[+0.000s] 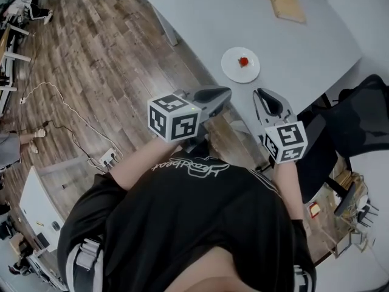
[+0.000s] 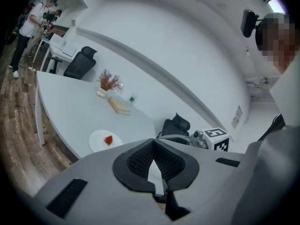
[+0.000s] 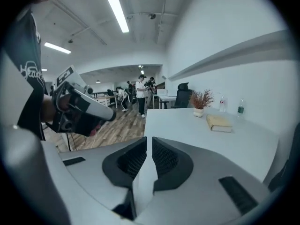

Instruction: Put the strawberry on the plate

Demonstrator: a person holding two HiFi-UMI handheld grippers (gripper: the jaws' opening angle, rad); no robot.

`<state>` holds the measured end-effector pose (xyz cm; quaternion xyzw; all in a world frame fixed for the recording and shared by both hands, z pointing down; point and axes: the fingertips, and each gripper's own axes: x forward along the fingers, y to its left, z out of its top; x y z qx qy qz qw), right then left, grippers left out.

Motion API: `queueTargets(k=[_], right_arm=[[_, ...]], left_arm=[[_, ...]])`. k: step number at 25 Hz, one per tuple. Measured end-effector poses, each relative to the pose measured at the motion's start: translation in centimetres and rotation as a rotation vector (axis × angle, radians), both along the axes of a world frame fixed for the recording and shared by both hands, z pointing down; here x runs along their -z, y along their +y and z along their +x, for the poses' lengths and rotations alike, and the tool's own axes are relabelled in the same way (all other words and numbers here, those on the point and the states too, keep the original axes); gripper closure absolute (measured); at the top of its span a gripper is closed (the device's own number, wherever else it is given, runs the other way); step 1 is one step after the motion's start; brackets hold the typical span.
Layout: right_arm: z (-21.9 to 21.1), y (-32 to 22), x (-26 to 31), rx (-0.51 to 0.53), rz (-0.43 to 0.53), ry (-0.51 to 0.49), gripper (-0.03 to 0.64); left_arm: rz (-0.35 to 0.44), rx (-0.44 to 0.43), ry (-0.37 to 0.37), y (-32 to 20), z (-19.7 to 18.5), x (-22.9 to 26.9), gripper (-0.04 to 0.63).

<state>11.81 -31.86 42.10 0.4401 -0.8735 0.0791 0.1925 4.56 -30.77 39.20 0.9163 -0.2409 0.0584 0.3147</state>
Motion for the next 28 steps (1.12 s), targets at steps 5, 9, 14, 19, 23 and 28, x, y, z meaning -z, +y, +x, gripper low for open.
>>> queueTargets(k=[5, 9, 14, 19, 23, 28], right_arm=[[1.7, 8.4, 2.8, 0.013, 0.005, -0.106, 0.603], [3.5, 14.5, 4.3, 0.023, 0.009, -0.161, 0.607], [5.7, 20.9, 3.9, 0.048, 0.0, -0.179, 0.607], [7.1, 25.0, 4.2, 0.07, 0.004, -0.224, 0.607], [7.5, 27.1, 4.6, 0.081, 0.011, -0.235, 0.607], [8.1, 29.0, 5.2, 0.084, 0.032, -0.269, 0.607]], left_arm=[[0.058, -0.016, 0.002, 6.6, 2.1, 2.2, 0.589], [0.109, -0.035, 0.012, 11.9, 4.5, 3.9, 0.589], [0.134, -0.044, 0.022, 17.9, 7.0, 4.4, 0.588], [0.122, -0.022, -0.017, 21.9, 8.2, 3.2, 0.588], [0.12, -0.002, -0.038, 24.0, 8.3, 3.1, 0.589], [0.158, 0.005, -0.047, 25.7, 8.9, 3.9, 0.588]])
